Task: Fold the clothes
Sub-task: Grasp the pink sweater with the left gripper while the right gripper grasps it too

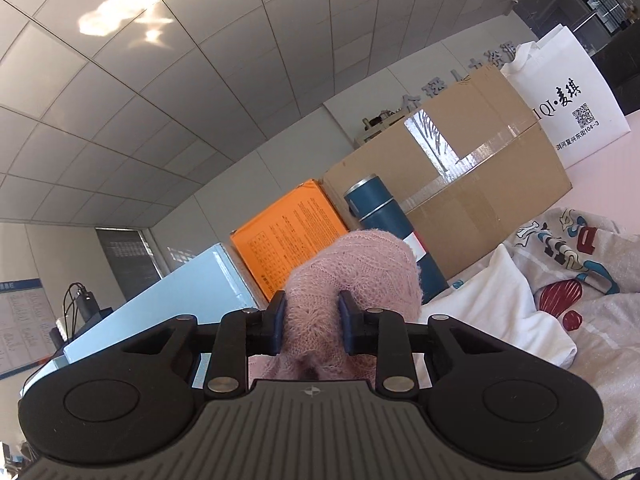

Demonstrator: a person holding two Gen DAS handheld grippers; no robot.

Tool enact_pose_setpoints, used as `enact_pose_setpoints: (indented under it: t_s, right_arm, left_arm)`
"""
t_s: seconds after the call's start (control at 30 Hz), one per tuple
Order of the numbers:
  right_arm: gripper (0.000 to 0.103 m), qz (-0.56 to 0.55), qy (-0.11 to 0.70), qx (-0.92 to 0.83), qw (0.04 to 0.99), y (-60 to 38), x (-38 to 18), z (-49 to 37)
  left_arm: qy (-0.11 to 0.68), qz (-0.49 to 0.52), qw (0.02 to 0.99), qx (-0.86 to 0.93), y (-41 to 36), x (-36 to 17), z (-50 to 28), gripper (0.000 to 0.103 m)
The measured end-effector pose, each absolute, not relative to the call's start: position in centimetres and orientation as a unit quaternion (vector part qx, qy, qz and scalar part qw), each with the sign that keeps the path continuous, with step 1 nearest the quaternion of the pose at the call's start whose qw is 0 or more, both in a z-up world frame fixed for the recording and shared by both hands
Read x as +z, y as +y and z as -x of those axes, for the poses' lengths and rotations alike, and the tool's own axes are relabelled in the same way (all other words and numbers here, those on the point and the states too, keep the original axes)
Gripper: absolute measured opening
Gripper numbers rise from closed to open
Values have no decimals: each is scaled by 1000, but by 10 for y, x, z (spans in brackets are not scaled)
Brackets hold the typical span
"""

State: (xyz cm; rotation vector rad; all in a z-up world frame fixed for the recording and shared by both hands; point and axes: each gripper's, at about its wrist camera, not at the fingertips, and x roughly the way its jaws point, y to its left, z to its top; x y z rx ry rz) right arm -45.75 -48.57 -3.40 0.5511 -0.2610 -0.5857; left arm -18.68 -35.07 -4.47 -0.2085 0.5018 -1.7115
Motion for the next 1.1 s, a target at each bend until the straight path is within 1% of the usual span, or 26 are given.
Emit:
enact_pose_setpoints:
  t_s: [0.17, 0.33, 0.57, 0.7, 0.83, 0.93, 1.03, 1.07, 1.1]
  right_arm:
    - [25, -283, -123, -225, 924, -451, -14, 438]
    - [25, -288, -112, -171, 936, -409, 3, 407]
    - [25, -300, -62, -101, 947, -355, 11, 336]
    - [24, -310, -22, -79, 947, -330, 15, 288]
    - [24, -306, 11, -69, 950, -304, 18, 235]
    - [23, -295, 31, -60, 953, -292, 15, 205]
    - [23, -272, 64, -81, 957, -287, 7, 189]
    - [23, -263, 82, -100, 956, -287, 4, 188]
    - [24, -256, 96, -116, 955, -288, 1, 190]
  left_arm:
    - [221, 92, 620, -747, -309, -36, 165, 29]
    - [204, 93, 642, -733, -247, -26, 132, 29]
    - [159, 98, 703, -686, -155, -13, 79, 29]
    - [144, 107, 738, -650, -114, -7, 53, 26]
    - [138, 107, 774, -608, -76, -7, 31, 25]
    - [147, 94, 789, -588, -60, -11, 22, 25]
    - [180, 79, 788, -584, -49, -24, 17, 26]
    - [194, 77, 785, -583, -45, -30, 15, 27]
    - [206, 74, 782, -584, -42, -34, 14, 31]
